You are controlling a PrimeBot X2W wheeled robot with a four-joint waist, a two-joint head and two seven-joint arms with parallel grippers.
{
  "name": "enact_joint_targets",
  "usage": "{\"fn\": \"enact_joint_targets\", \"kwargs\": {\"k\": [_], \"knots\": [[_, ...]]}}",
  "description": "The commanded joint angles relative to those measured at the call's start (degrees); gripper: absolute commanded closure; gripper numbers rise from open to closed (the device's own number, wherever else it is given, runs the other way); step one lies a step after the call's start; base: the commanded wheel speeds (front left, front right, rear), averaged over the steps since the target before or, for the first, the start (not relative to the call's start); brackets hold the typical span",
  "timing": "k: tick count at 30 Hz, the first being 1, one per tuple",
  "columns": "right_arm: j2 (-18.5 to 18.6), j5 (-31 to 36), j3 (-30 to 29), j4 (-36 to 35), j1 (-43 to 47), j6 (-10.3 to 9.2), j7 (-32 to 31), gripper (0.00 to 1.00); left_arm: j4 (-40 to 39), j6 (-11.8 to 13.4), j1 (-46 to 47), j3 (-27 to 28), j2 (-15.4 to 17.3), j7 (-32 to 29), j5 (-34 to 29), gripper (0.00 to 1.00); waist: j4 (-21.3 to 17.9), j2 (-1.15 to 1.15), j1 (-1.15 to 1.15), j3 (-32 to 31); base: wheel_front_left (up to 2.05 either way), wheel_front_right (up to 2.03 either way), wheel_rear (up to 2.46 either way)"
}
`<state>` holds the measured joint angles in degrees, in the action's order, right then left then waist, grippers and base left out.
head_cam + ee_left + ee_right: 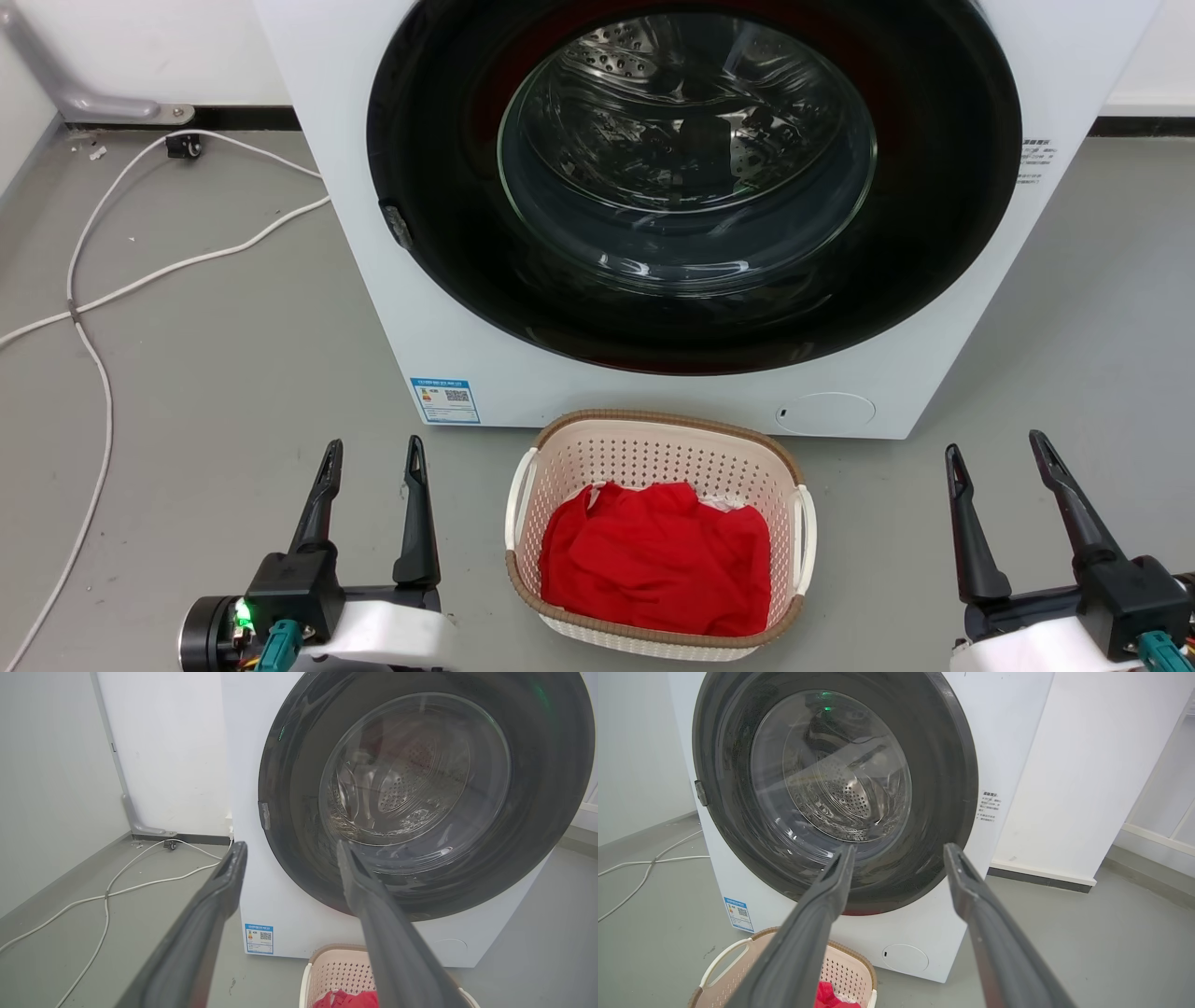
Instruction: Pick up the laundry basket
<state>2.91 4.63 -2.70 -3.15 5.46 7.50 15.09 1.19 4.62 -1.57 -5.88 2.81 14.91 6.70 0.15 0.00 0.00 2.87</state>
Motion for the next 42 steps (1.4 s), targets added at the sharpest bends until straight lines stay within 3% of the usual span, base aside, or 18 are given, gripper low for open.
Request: {"fn": "enact_joint_targets", "kwargs": {"k": [1,10,18,24,42], "knots": [[-0.05,0.24,0.17,-0.25,0.45,-0.02,0.12,0.00,-0.05,0.25,-0.24,-0.07,0.13,0.44,-0.15,0.00,-0.02,0.00,0.00,0.00,0.00,0.00,0.00],[-0.06,0.40,1.19,0.32,-0.95,-0.02,0.12,0.00,1.14,-0.52,1.55,-0.20,0.12,0.42,0.48,0.00,-0.38,0.00,0.00,1.68,0.00,0.00,0.00],[-0.05,2.88,2.84,6.66,-8.11,-0.03,0.11,0.00,7.78,-3.84,9.82,0.31,0.11,0.31,-1.59,0.00,-1.17,0.00,0.00,8.58,0.00,0.00,0.00],[-0.03,4.46,3.62,16.73,-16.87,-0.04,0.11,0.00,16.75,-6.43,19.63,0.96,1.12,0.31,-3.81,0.00,-2.13,0.00,0.00,16.89,0.00,0.00,0.00],[-0.05,7.32,4.07,43.49,-38.05,-0.04,0.11,0.00,50.59,-9.65,45.31,-3.87,5.62,0.31,-8.30,0.00,-4.08,0.00,0.00,35.81,0.00,0.00,0.00]]}}
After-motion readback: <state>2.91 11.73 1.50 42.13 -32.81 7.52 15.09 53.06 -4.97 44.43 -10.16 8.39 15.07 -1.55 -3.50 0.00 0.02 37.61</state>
